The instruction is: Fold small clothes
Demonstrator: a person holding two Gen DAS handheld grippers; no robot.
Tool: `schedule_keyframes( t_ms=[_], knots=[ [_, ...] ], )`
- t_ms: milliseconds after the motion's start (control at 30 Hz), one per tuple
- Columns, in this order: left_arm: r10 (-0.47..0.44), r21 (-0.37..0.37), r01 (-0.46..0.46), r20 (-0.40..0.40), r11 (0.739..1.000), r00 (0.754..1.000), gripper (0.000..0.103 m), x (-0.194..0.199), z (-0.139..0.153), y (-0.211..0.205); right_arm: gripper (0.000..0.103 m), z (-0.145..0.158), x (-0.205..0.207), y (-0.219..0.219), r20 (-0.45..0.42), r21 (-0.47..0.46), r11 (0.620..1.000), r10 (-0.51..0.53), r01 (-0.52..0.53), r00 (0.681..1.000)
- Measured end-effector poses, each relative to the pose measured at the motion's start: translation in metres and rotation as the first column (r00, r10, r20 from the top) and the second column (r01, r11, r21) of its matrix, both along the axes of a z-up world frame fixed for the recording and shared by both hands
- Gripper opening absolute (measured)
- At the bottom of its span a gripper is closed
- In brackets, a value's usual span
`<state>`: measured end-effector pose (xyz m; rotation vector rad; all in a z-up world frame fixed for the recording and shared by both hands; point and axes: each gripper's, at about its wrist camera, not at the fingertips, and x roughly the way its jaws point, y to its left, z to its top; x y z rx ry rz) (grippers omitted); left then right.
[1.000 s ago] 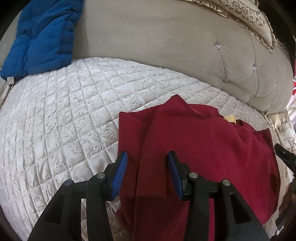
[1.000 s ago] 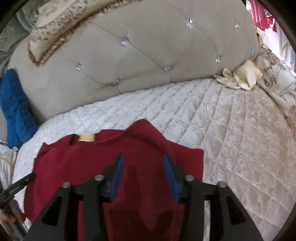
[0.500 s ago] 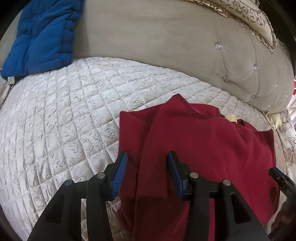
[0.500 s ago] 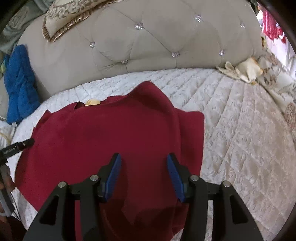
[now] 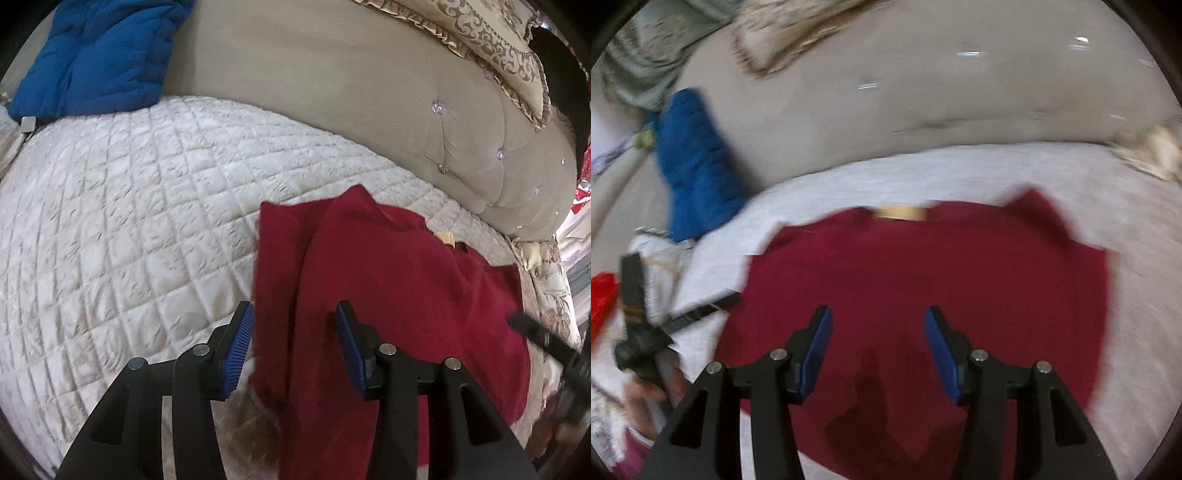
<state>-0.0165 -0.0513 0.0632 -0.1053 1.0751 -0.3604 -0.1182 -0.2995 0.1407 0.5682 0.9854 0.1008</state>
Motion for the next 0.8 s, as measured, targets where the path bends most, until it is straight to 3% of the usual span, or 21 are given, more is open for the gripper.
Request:
schedule_keyframes(
  t_ms=[133,300,500,567,633,700,800],
  knots=[
    [0.001,0.027,-0.001,-0.009,1.000,1.000,0.025,0.001,-0.003,0.003,0.055,-0.002,0.058,0.049,0.011,0.014,0.994,0.111,-0.111,0.994],
    [0.010,0.017,-0.009,-0.032,1.000,0.999,0.025,0.006,-0.008,0.006,0.063,-0.025,0.118,0.101,-0.057,0.009,0.979,0.202,-0.202,0.978],
    [0.008,0.015,-0.007,-0.035,1.000,0.999,0.026,0.011,-0.009,0.008,0.062,-0.052,0.161,0.117,-0.134,-0.076,0.976,0.193,-0.204,0.972],
    [0.009,0.014,-0.009,-0.039,1.000,0.999,0.026,0.012,-0.011,0.009,0.049,-0.066,0.172,0.118,-0.174,-0.102,0.974,0.184,-0.204,0.967],
    [0.007,0.009,-0.007,-0.042,1.000,0.999,0.026,0.013,-0.012,0.010,0.017,-0.064,0.174,0.119,-0.160,-0.163,0.965,0.178,-0.204,0.971],
    [0.006,-0.001,-0.006,-0.046,1.000,0.999,0.026,0.015,-0.012,0.011,0.007,-0.058,0.172,0.112,-0.129,-0.136,0.971,0.178,-0.195,0.975],
    [0.015,-0.026,-0.016,-0.044,1.000,0.999,0.026,0.018,-0.011,0.013,0.005,-0.053,0.175,0.103,-0.085,-0.084,0.983,0.156,-0.163,0.984]
  ],
)
